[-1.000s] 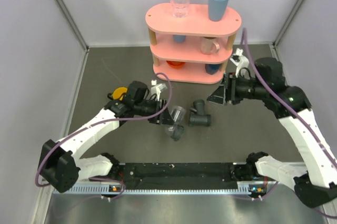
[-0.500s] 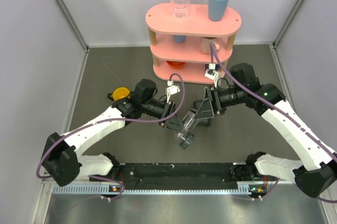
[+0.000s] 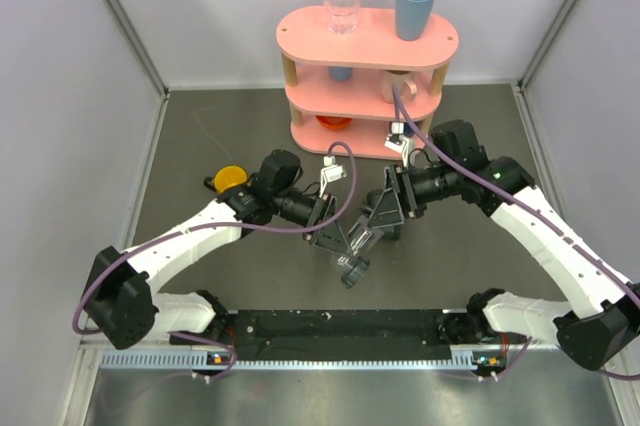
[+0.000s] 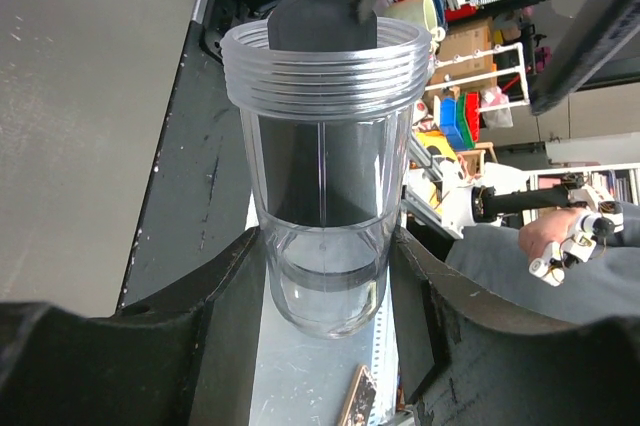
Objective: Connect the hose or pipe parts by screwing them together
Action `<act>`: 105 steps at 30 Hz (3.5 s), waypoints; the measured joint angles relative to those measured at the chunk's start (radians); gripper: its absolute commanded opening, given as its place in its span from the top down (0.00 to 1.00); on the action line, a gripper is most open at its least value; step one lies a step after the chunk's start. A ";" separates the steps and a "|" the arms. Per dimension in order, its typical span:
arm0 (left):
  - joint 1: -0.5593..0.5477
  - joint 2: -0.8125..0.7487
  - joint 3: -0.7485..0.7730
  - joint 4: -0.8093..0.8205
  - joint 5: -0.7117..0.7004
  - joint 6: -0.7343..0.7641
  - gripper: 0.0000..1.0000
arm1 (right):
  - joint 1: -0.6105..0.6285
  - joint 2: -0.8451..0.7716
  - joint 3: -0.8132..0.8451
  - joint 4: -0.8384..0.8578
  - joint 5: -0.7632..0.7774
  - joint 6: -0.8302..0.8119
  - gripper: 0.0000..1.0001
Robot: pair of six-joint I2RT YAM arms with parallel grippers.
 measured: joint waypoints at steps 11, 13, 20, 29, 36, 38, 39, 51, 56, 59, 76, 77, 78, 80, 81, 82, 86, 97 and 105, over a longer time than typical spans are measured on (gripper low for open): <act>-0.002 0.000 0.010 0.006 0.021 0.003 0.95 | 0.004 0.024 -0.031 0.001 -0.039 -0.023 0.85; -0.002 0.000 0.011 0.010 0.021 0.000 0.56 | 0.005 0.024 -0.031 0.003 -0.047 -0.027 1.00; 0.012 0.000 0.006 0.121 -0.021 -0.101 0.23 | 0.011 0.018 0.015 -0.002 -0.021 -0.013 1.00; 0.105 -0.133 -0.095 0.461 -0.170 -0.383 0.24 | 0.011 -0.085 0.079 0.088 0.159 0.109 1.00; 0.104 -0.163 -0.095 0.554 -0.222 -0.450 0.26 | 0.011 -0.169 0.079 0.209 0.220 0.210 1.00; 0.104 -0.163 -0.098 0.578 -0.225 -0.467 0.27 | 0.011 -0.178 0.079 0.238 0.229 0.233 1.00; 0.104 -0.163 -0.104 0.598 -0.227 -0.477 0.27 | 0.011 -0.182 0.079 0.252 0.233 0.245 1.00; 0.096 -0.177 -0.174 0.839 -0.267 -0.639 0.37 | 0.011 -0.235 0.029 0.389 0.258 0.356 1.00; 0.089 -0.179 -0.223 0.985 -0.306 -0.742 0.35 | 0.011 -0.256 0.000 0.449 0.265 0.400 1.00; 0.085 -0.179 -0.235 1.054 -0.327 -0.794 0.30 | 0.011 -0.263 -0.010 0.477 0.263 0.423 1.00; 0.057 -0.180 -0.235 1.114 -0.390 -0.841 0.26 | 0.011 -0.283 -0.034 0.525 0.245 0.467 1.00; 0.056 -0.180 -0.235 1.114 -0.393 -0.841 0.25 | 0.011 -0.285 -0.042 0.531 0.243 0.470 1.00; 0.055 -0.180 -0.235 1.113 -0.396 -0.838 0.24 | 0.011 -0.286 -0.050 0.536 0.243 0.473 1.00; 0.055 -0.180 -0.235 1.113 -0.400 -0.834 0.26 | 0.011 -0.288 -0.065 0.541 0.240 0.480 1.00; 0.054 -0.182 -0.235 1.112 -0.401 -0.830 0.31 | 0.011 -0.289 -0.072 0.544 0.240 0.484 1.00; 0.054 -0.182 -0.235 1.110 -0.401 -0.828 0.32 | 0.011 -0.291 -0.079 0.548 0.240 0.487 1.00; 0.053 -0.182 -0.235 1.115 -0.397 -0.827 0.38 | 0.011 -0.294 -0.084 0.564 0.236 0.501 1.00; 0.053 -0.172 -0.235 1.143 -0.348 -0.831 1.00 | 0.011 -0.297 -0.090 0.572 0.223 0.509 1.00; 0.056 -0.177 -0.235 1.106 -0.337 -0.821 1.00 | 0.010 -0.290 -0.090 0.551 0.222 0.493 0.63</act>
